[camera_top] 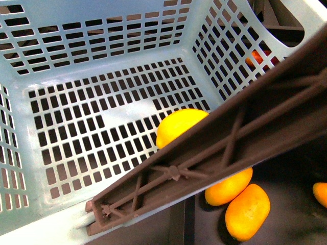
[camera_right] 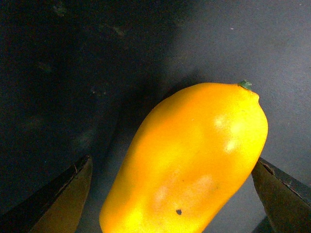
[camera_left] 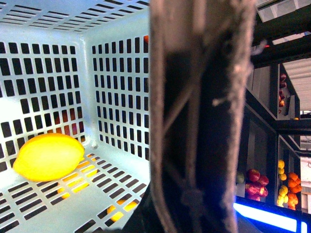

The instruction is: Pick lemon and mango into basket

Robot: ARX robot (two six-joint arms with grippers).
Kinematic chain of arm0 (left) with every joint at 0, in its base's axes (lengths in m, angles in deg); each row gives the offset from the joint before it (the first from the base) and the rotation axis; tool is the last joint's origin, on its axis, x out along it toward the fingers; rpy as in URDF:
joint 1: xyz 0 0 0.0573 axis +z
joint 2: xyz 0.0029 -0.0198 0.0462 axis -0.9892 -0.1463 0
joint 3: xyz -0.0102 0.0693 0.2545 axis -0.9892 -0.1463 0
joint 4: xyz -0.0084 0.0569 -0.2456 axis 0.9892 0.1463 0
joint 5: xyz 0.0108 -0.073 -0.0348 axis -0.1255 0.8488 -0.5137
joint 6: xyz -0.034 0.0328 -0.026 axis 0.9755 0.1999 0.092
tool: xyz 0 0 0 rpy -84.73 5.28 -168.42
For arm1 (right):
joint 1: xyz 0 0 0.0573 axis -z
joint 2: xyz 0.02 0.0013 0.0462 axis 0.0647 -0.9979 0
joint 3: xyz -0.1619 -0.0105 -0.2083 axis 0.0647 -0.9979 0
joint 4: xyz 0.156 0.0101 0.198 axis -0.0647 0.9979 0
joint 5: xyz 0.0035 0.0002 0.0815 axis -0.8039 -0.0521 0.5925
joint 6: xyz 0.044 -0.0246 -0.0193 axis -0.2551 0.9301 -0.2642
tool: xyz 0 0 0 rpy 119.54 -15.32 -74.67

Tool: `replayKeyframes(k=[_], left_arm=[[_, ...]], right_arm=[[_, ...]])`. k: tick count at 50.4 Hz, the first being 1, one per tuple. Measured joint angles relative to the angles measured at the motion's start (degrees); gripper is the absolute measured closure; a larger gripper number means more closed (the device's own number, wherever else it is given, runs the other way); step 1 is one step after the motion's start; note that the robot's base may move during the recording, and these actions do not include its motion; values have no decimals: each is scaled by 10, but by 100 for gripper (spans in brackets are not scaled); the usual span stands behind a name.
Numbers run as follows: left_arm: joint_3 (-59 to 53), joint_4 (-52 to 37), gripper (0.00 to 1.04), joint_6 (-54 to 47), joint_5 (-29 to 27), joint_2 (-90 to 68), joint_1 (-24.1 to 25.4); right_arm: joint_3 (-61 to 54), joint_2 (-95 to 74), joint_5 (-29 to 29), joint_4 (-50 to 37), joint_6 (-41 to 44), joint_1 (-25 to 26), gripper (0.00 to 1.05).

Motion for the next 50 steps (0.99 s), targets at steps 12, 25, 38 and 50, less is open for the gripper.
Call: replayKeyframes(k=[12,25,38,50], left_arm=[[0,0,101,0,0,0,0],[0,0,101,0,0,0,0],[0,0,101,0,0,0,0],[0,0,101,0,0,0,0]], right_arm=[[29,-35,-1,-3,-2,-10,9],[35,-42,6,-12,-2,-19,19],[-30,24,22,-57,36,-5,45],[-131,191,108,-131,74,13,45]])
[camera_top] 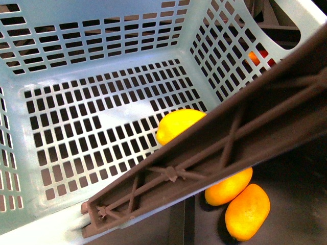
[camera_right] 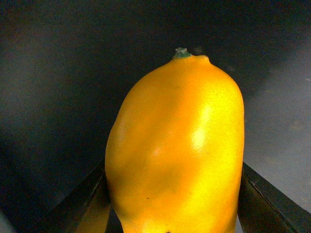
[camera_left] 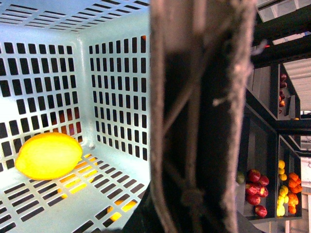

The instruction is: Pick lemon and mango into basket

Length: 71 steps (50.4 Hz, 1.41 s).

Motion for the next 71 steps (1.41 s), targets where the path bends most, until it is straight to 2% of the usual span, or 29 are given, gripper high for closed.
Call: replayKeyframes(k=[16,24,32,41,54,65,71], left_arm=[[0,0,101,0,0,0,0],[0,0,101,0,0,0,0],[0,0,101,0,0,0,0],[0,0,101,0,0,0,0],[0,0,101,0,0,0,0],[0,0,101,0,0,0,0],[0,0,101,0,0,0,0]], right_arm=[[-64,212,117,-38,-8,-11,45],[-68,286,139,-56,-40,-33,45],[-68,361,145,-60,-61,-77,45],[-66,411,132,-60,-67,-144,45],[-22,420,78,-45,-68,-310,45],[26,380,53,-31,-31,-402,45],[51,345,47,-20,-6,-433,45]])
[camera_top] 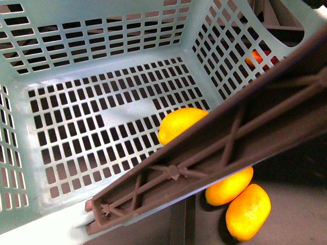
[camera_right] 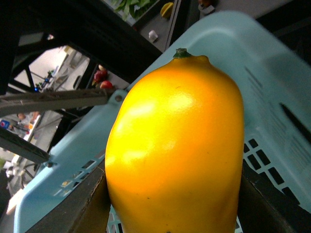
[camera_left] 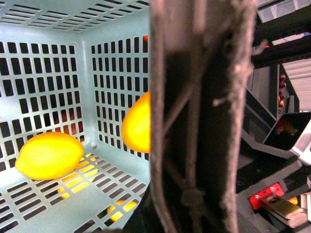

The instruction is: Pick lemon and mango into basket

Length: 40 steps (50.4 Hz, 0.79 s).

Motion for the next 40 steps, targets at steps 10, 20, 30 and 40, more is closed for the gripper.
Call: replayKeyframes(k=[10,20,30,40], left_arm=[[0,0,101,0,0,0,0],[0,0,101,5,0,-2,0],[0,0,101,3,-2,-2,0],[0,0,101,3,0,-2,0]], right_arm=[[13,-10,-7,20,23,-9,13],[2,72,-31,110,66,54,9],[-84,226,-62,111,192,207,21],[-199,309,-52,5,378,246,49]])
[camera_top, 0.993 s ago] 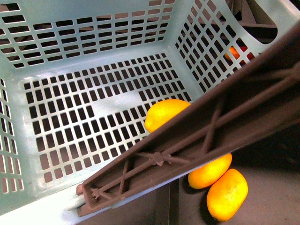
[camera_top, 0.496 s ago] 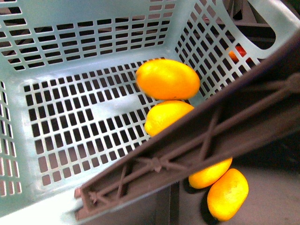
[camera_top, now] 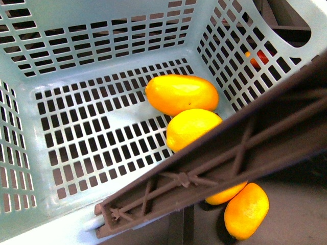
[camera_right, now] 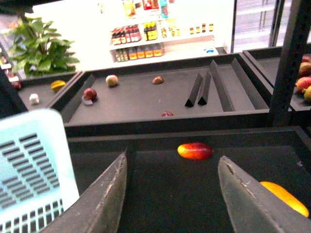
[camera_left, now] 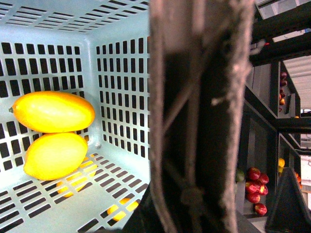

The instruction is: Pick lemon and mango into basket

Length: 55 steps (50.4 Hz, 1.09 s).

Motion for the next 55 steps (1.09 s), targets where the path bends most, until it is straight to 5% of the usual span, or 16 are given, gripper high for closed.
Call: replayKeyframes(k=[19,55], left_arm=[[0,0,101,0,0,0,0],[0,0,101,0,0,0,0]], right_arm=[[-106,76,1,-16,57,0,103],[-204,260,1,71,62,0,103]])
